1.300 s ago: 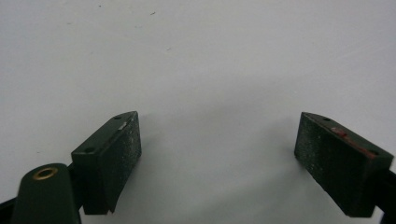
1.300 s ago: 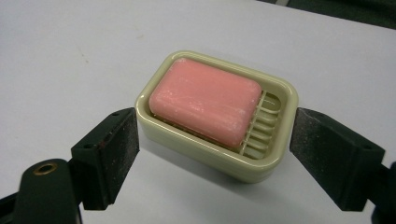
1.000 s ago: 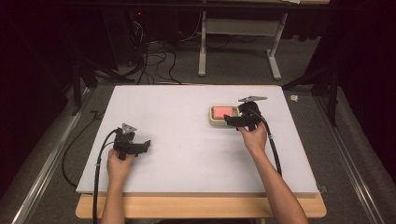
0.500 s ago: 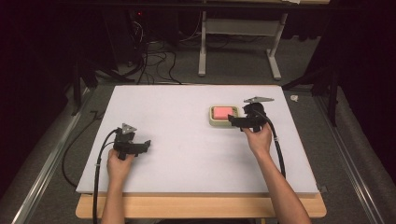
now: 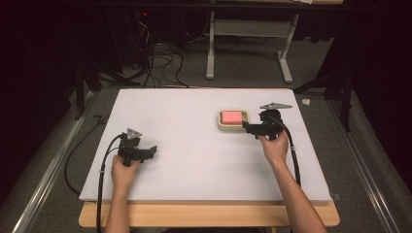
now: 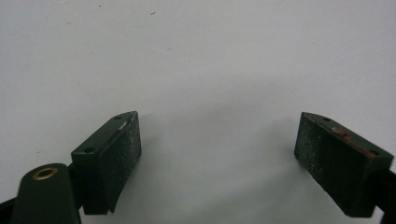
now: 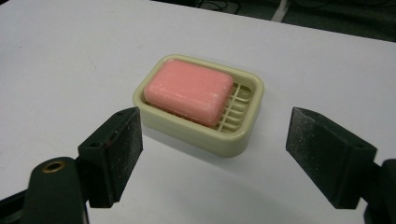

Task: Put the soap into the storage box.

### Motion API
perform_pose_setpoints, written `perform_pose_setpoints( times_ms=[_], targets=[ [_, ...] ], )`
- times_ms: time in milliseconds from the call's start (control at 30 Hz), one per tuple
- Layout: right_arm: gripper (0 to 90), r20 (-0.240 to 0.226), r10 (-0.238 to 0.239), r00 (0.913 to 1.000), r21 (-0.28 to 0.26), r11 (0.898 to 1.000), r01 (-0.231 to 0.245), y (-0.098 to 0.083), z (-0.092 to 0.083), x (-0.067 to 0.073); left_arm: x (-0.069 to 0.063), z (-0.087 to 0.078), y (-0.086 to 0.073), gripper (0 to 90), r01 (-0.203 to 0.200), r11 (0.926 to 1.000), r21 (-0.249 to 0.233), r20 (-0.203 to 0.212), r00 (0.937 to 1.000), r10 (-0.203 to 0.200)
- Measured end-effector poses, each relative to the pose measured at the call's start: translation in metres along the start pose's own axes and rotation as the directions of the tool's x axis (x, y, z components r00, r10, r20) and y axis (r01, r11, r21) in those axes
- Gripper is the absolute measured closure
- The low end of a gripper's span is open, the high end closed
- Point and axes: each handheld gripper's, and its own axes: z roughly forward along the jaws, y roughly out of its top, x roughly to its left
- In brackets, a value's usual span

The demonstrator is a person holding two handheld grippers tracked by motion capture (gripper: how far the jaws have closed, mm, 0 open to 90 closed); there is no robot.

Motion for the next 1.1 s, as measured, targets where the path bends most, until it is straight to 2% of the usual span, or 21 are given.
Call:
perform_pose_setpoints(
  times_ms=[1100],
  targets=[
    [19.8, 0.017, 0.048, 0.9987, -0.069, 0.996, -0.047, -0.024, -0.042, -0.019, 0.000, 0.000, 0.000, 15.1, 0.000, 1.0000, 0.000, 0.000, 1.0000, 0.000]
  ],
)
